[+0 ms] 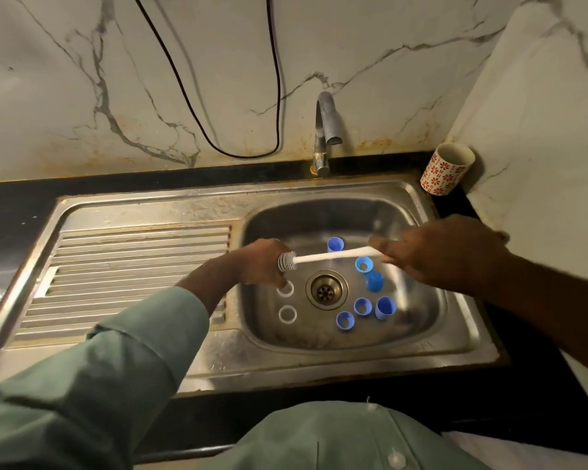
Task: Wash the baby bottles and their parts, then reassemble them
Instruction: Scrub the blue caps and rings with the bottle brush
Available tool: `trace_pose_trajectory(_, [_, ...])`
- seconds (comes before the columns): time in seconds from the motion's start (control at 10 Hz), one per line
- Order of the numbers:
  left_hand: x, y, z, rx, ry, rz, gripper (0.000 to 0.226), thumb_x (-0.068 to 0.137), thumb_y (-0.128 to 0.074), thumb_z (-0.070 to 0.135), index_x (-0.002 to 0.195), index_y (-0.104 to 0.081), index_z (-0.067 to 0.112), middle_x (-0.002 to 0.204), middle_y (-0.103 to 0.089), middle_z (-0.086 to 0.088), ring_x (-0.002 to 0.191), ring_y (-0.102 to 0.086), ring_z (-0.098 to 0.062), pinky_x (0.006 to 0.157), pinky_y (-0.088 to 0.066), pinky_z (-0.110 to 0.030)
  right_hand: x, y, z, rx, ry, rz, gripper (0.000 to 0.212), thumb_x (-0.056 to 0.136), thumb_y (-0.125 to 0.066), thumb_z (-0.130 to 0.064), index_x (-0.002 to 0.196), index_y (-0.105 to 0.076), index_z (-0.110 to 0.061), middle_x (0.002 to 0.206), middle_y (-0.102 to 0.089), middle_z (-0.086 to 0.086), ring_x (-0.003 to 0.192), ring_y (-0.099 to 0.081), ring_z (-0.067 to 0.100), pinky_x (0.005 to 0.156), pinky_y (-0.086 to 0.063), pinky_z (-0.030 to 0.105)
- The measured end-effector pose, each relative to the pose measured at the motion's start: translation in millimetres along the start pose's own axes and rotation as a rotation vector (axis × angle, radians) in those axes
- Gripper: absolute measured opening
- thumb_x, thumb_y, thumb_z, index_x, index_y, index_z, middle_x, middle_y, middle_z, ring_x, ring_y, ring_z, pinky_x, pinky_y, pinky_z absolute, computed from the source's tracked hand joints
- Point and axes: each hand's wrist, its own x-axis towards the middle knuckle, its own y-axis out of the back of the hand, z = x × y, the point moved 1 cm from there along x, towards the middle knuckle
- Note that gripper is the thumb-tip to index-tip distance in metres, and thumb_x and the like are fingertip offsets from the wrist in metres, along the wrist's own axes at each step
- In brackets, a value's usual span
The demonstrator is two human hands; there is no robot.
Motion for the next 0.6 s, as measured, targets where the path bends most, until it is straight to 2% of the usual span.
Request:
trace_pose_trajectory(0.1, [0, -1, 0, -0.27, 0.018, -0.126, 0.033, 0.073, -0.085, 0.011, 0.094, -0.066, -0.007, 0.085, -0.066, -0.027, 0.073, -0.063, -0.036, 0.069, -0.055, -0.051, 0, -9, 9, -0.168, 0.171, 0.136, 0.05, 0.084, -0.061, -0.015, 0.133, -0.057, -0.017, 0.063, -0.055, 0.008, 0.041, -0.048, 0.02, 0.041, -0.024, 0.022])
trace_pose_trajectory(0.2, [0, -11, 3, -0.332, 0.082, 0.356, 0.015, 0.078, -0.08, 0.007, 0.084, -0.065, 0.009, 0.077, -0.066, -0.005, 0.073, -0.064, -0.024, 0.068, -0.054, -0.039, -1, -24, -3, 0.702, -0.204, -0.152, 0.036, 0.092, -0.057, -0.043, 0.124, -0.062, -0.026, 0.059, -0.058, -0.01, 0.04, -0.046, 0.006, 0.037, -0.031, 0.02])
trace_pose_trajectory(0.3, [-10, -28, 10, -0.153, -0.064, 0.844, 0.016, 0.082, -0.074, 0.0, 0.083, -0.059, 0.007, 0.073, -0.065, -0.008, 0.065, -0.061, -0.024, 0.055, -0.048, -0.036, -5, -46, -12, 1.765, -0.559, -0.676, 0.048, 0.076, -0.066, -0.055, 0.114, -0.065, -0.025, 0.053, -0.045, -0.004, 0.035, -0.028, 0.006, 0.036, -0.026, 0.014])
trace_pose_trajectory(0.4, [-8, -31, 13, -0.011, -0.067, 0.638, 0.012, 0.085, -0.07, 0.002, 0.088, -0.06, 0.008, 0.077, -0.066, -0.011, 0.066, -0.061, -0.03, 0.057, -0.049, -0.038, -11, -49, 10, 1.217, -0.305, -0.444, 0.045, 0.083, -0.059, -0.056, 0.119, -0.066, -0.031, 0.058, -0.052, -0.003, 0.038, -0.039, 0.011, 0.039, -0.033, 0.02])
trace_pose_trajectory(0.5, [-11, -31, 10, -0.618, 0.028, -0.073, 0.021, 0.078, -0.071, -0.005, 0.088, -0.062, 0.012, 0.081, -0.06, -0.014, 0.061, -0.052, -0.025, 0.045, -0.044, -0.029, -4, -36, 33, 0.026, 0.152, 0.192, 0.043, 0.093, -0.051, -0.036, 0.133, -0.058, -0.021, 0.059, -0.049, 0.001, 0.04, -0.044, 0.016, 0.036, -0.038, 0.026])
trace_pose_trajectory(0.6, [-22, -31, 5, -1.164, 0.097, -0.213, 0.029, 0.074, -0.07, -0.013, 0.091, -0.059, 0.008, 0.082, -0.054, -0.016, 0.051, -0.042, -0.014, 0.036, -0.031, -0.017, -12, -43, 31, -0.003, 0.201, 0.303, 0.045, 0.09, -0.058, -0.029, 0.134, -0.057, -0.019, 0.06, -0.051, 0.005, 0.041, -0.041, 0.017, 0.034, -0.039, 0.03])
